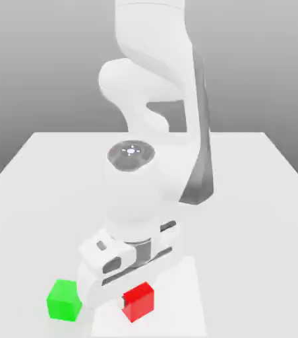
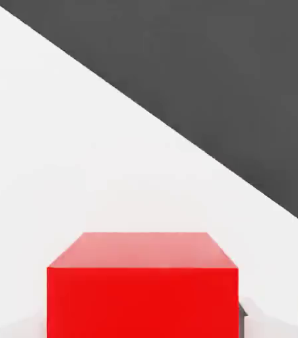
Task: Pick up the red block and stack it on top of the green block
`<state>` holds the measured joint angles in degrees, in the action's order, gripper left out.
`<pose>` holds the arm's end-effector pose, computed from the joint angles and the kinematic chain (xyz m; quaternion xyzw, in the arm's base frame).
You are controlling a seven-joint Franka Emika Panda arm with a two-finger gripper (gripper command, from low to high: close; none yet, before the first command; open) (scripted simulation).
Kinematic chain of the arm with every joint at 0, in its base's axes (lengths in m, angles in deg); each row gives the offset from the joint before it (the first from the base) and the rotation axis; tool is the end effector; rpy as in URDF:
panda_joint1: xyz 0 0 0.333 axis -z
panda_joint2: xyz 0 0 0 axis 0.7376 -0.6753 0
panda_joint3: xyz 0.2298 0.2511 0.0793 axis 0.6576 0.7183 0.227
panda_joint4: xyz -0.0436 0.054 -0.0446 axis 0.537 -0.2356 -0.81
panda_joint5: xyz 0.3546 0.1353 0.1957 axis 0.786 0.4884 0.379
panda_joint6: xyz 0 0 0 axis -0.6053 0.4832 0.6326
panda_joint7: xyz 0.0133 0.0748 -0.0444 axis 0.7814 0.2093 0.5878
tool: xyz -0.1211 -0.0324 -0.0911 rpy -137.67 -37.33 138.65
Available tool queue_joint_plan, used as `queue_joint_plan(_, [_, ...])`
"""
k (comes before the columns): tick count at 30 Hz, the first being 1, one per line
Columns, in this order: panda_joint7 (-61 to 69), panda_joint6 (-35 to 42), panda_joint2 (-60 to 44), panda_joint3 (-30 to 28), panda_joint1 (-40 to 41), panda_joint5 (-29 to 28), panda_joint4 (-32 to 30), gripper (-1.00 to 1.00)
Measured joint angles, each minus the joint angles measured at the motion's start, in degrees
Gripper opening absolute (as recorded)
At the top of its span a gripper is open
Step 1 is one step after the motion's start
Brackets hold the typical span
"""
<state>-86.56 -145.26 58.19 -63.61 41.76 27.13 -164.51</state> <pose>0.4601 -0.0265 0.0979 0.9966 -0.0829 -0.0004 0.0003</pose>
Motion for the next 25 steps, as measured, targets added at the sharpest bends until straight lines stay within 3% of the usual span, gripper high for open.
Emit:
queue_joint_plan(5, [-3.6,7.5,9.1,-2.5,-1.4,-4.9,-1.5,-1.00])
queue_joint_plan(10, [-8.7,14.3,13.4,-9.9,6.1,-5.9,1.0,-1.00])
queue_joint_plan(15, [-5.4,7.7,5.3,-7.5,9.2,-0.1,2.1,-1.00])
queue_joint_plan(16, [-4.8,6.7,4.2,-7.0,9.6,0.7,2.1,1.00])
queue_joint_plan(22, [-4.5,6.2,3.7,-6.8,9.8,1.1,2.2,1.00])
queue_joint_plan(25, [-6.6,9.6,7.5,-7.9,9.2,-1.8,2.0,1.00])
